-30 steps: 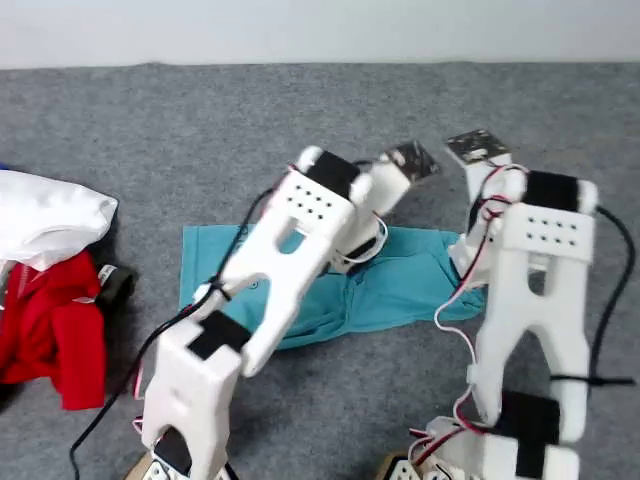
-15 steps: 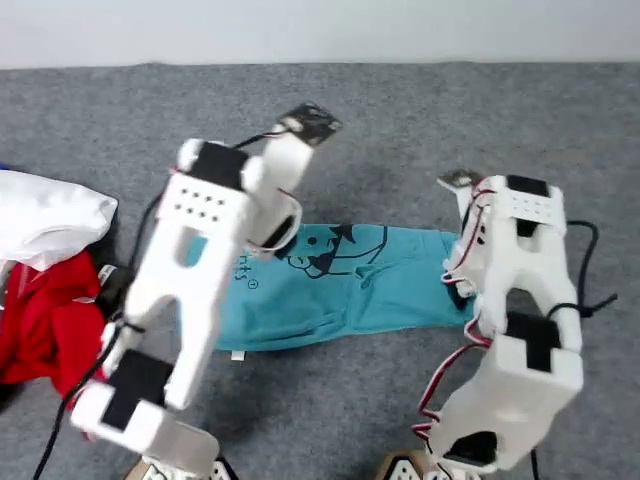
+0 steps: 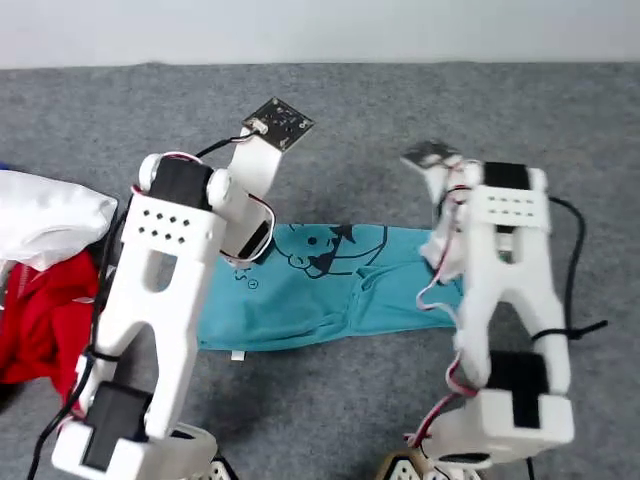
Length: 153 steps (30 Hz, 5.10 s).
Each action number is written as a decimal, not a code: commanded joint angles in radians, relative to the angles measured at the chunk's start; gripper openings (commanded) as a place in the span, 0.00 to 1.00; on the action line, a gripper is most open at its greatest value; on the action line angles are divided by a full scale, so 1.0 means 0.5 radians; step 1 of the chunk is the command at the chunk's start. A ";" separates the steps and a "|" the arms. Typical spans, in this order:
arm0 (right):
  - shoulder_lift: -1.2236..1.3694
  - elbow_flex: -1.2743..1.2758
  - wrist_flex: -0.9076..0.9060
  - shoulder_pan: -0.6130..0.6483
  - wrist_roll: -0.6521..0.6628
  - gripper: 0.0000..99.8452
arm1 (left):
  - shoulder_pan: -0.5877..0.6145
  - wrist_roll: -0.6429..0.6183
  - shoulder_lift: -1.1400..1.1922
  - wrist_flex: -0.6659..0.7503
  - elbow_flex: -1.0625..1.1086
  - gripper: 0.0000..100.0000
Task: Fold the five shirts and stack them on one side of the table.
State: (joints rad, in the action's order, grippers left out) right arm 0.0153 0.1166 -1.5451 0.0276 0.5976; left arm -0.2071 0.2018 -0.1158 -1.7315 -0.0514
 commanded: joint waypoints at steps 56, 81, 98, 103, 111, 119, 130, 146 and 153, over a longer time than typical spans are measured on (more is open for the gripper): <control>0.434 -0.126 0.207 0.760 -0.218 0.12 | 0.715 -0.089 -0.939 -0.037 0.631 0.13; -0.560 -0.338 -0.496 -0.456 -0.025 0.13 | 0.868 -0.270 0.881 0.325 0.014 0.27; -0.631 -0.221 -0.496 -0.769 0.064 0.12 | 0.647 -0.457 1.691 0.242 -0.376 0.23; -0.631 -0.224 -0.493 -0.839 0.068 0.12 | 0.568 -0.310 1.823 0.190 -0.431 0.08; -0.631 -0.224 -0.480 -0.885 0.068 0.12 | 0.549 -0.242 1.761 0.101 -0.450 0.00; -0.631 -0.227 -0.480 -1.023 0.132 0.12 | 0.755 -0.190 1.338 0.101 -0.453 0.00; -0.631 -0.224 -0.480 -1.042 0.181 0.12 | 0.786 -0.068 1.255 -0.043 -0.443 0.14; -0.634 -0.221 -0.493 -1.057 0.181 0.12 | 1.010 -0.043 1.277 0.006 -0.539 0.22; -0.634 -0.221 -0.493 -1.054 0.181 0.12 | 0.994 -0.046 1.510 0.144 -0.551 0.22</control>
State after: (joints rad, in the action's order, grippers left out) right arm -0.2470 0.0169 -1.7538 -0.4849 0.6820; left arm 0.2931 0.1695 0.6084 -1.6947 -0.2954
